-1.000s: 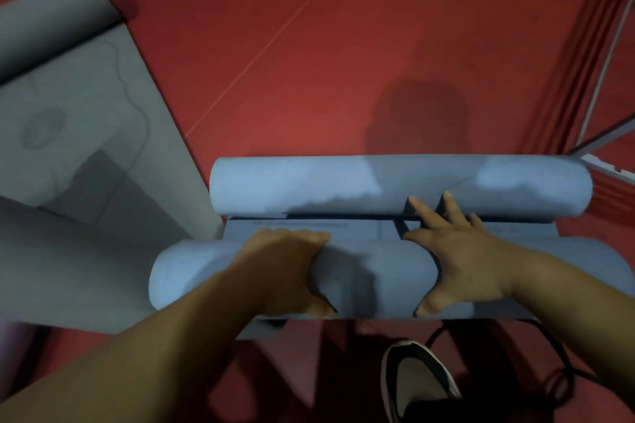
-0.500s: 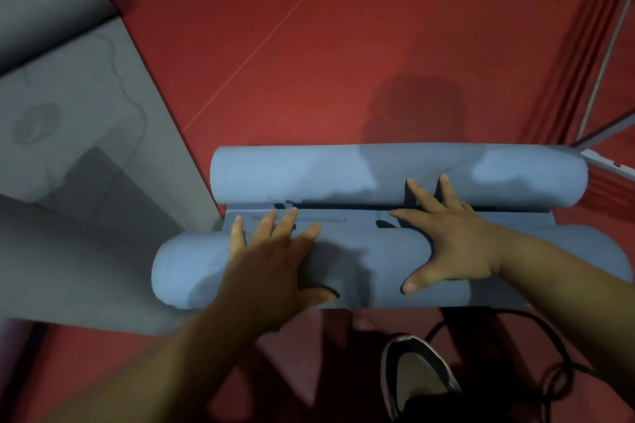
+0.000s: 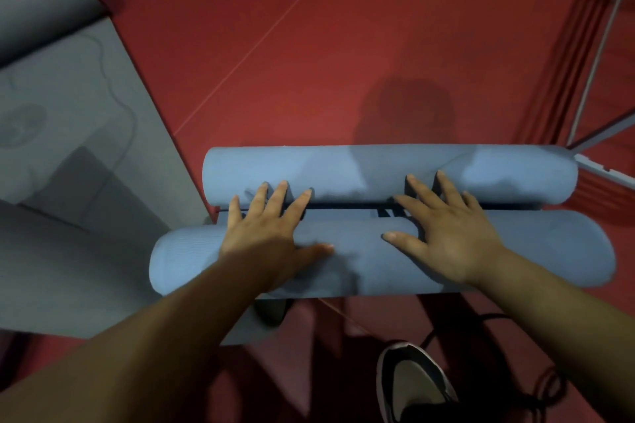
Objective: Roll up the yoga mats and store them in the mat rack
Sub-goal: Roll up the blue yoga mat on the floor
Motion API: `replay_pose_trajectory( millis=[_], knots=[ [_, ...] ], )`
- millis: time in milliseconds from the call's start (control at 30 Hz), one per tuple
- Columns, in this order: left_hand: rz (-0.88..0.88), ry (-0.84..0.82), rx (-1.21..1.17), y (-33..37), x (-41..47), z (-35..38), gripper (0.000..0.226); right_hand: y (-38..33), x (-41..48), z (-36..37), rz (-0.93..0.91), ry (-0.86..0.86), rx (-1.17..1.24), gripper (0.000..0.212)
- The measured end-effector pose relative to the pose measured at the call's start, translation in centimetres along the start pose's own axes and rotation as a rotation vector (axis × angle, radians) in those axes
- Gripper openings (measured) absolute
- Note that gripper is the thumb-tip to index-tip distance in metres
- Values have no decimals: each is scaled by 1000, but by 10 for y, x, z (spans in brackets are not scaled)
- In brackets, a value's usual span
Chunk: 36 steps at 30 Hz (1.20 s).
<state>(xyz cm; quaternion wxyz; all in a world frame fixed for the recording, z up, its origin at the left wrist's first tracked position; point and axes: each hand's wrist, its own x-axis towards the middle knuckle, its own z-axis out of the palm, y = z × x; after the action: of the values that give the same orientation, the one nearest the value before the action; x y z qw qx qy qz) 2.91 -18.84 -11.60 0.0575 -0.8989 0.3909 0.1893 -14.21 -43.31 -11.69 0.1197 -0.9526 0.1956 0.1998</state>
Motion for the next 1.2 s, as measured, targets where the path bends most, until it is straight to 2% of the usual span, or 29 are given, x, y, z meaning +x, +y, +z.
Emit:
replay_pose_trajectory(
  millis=[233, 433, 533, 600, 800, 967, 1100, 1200],
  knots=[
    [69, 148, 62, 14, -11, 10, 99, 7, 22, -7, 5, -27, 67, 92],
    [11, 1, -18, 11, -2, 1, 105, 7, 25, -9, 2, 6, 67, 85],
    [-21, -98, -45, 11, 8, -9, 102, 0, 21, -7, 14, 47, 36, 76],
    [-25, -123, -52, 10, 14, -12, 99, -6, 17, 0, 42, 83, 5, 78],
    [-25, -98, -82, 5, 25, -11, 100, -7, 28, 2, 108, 240, -20, 72],
    [-39, -11, -67, 15, 18, -9, 93, -3, 45, -6, 109, 165, 11, 74],
    [-26, -11, -75, 23, 6, -1, 99, -2, 51, -8, 110, 115, 24, 74],
    [-55, -58, -100, 22, 10, -4, 104, -1, 49, -7, 97, 138, 29, 73]
  ],
)
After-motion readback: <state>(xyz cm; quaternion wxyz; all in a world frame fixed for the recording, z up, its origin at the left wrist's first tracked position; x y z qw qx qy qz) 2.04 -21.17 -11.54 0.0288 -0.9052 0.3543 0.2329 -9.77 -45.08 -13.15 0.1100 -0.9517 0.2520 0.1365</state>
